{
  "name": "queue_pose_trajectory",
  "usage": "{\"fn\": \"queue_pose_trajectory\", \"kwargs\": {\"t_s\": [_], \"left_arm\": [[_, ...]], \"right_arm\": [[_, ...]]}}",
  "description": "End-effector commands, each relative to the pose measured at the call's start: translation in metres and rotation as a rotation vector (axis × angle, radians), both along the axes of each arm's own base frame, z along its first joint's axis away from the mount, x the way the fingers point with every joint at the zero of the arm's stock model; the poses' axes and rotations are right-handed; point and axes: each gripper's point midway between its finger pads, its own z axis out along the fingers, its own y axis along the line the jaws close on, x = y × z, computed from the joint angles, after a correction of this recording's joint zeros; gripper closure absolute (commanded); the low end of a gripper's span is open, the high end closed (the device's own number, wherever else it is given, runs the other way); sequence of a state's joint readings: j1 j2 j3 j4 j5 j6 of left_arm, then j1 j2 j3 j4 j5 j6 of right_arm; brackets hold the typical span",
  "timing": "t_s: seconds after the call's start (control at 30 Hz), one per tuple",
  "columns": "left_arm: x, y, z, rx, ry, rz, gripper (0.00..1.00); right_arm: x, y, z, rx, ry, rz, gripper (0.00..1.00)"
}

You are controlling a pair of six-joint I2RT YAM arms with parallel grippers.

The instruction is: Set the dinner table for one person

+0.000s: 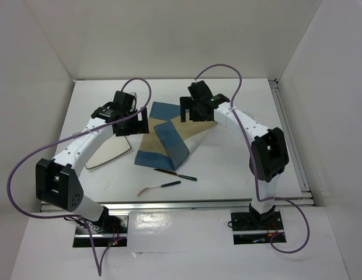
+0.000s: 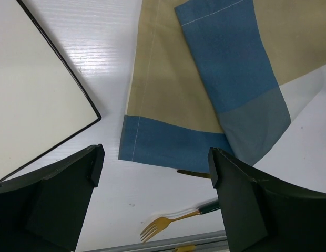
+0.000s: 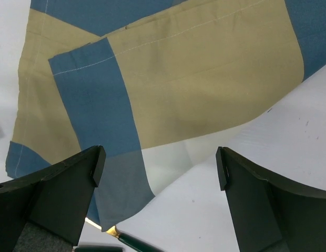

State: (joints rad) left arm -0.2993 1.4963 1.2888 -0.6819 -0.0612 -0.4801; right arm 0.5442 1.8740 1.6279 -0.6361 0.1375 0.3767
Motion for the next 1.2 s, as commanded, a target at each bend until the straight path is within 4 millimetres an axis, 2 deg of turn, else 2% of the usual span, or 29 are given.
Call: {"fn": "queue_pose_trajectory", "kwargs": {"t_s": [0.0, 0.1, 0.2, 0.27, 0.3, 0.33, 0.37, 0.47, 0.5, 0.53, 0.57, 0.67, 0.73, 0.83, 0.9, 1.17], "left_arm": [[-0.002, -0.006, 0.004, -0.034, 0.005, 0.011, 0.00], [-0.006, -0.005, -0.001, -0.033, 0.024, 0.019, 0.00], [-0.010, -0.002, -0.006, -0.024, 0.043, 0.032, 0.00], [-0.018, -0.002, -0.012, -0.009, 0.075, 0.037, 0.00], [-0.021, -0.001, -0.014, -0.014, 0.079, 0.046, 0.00], [-0.023, 0.001, -0.013, -0.007, 0.075, 0.051, 0.00], [-0.030, 0.000, -0.022, -0.004, 0.100, 0.052, 0.00], [-0.046, 0.002, -0.030, -0.027, 0.136, 0.090, 0.00], [-0.051, 0.000, -0.035, -0.048, 0.159, 0.117, 0.02], [-0.054, 0.000, -0.036, -0.059, 0.165, 0.137, 0.08], [-0.062, 0.002, -0.047, -0.057, 0.198, 0.159, 0.11], [-0.074, 0.000, -0.059, -0.102, 0.252, 0.255, 0.27], [-0.084, 0.003, -0.066, -0.128, 0.277, 0.342, 0.27], [-0.085, 0.004, -0.073, -0.175, 0.263, 0.463, 0.27], [-0.087, 0.008, -0.080, -0.201, 0.260, 0.530, 0.26], [-0.063, 0.013, -0.102, -0.247, 0.247, 0.588, 0.26]], "right_arm": [[-0.008, 0.004, 0.016, 0.028, -0.031, 0.021, 0.00], [-0.009, 0.003, 0.024, 0.040, -0.052, 0.021, 0.00], [-0.012, -0.001, 0.021, 0.022, -0.037, 0.014, 0.00], [-0.012, -0.005, 0.020, -0.002, -0.037, 0.010, 0.00], [-0.011, -0.009, 0.026, -0.011, -0.057, -0.005, 0.00], [-0.012, -0.012, 0.022, -0.023, -0.051, -0.011, 0.00], [-0.013, -0.016, 0.023, -0.035, -0.060, -0.024, 0.00], [-0.019, -0.018, 0.034, -0.019, -0.088, -0.030, 0.00], [-0.024, -0.020, 0.028, -0.027, -0.076, -0.029, 0.00], [-0.025, -0.019, 0.029, -0.014, -0.080, -0.022, 0.00], [-0.025, -0.019, 0.031, -0.012, -0.093, -0.015, 0.00], [-0.030, -0.013, 0.022, 0.005, -0.058, 0.015, 0.00], [-0.028, -0.010, 0.020, 0.004, -0.053, 0.029, 0.00], [-0.028, -0.008, 0.012, -0.002, -0.029, 0.035, 0.00], [-0.026, -0.007, 0.016, -0.003, -0.038, 0.042, 0.00], [-0.027, -0.007, 0.016, -0.008, -0.038, 0.063, 0.00]]}}
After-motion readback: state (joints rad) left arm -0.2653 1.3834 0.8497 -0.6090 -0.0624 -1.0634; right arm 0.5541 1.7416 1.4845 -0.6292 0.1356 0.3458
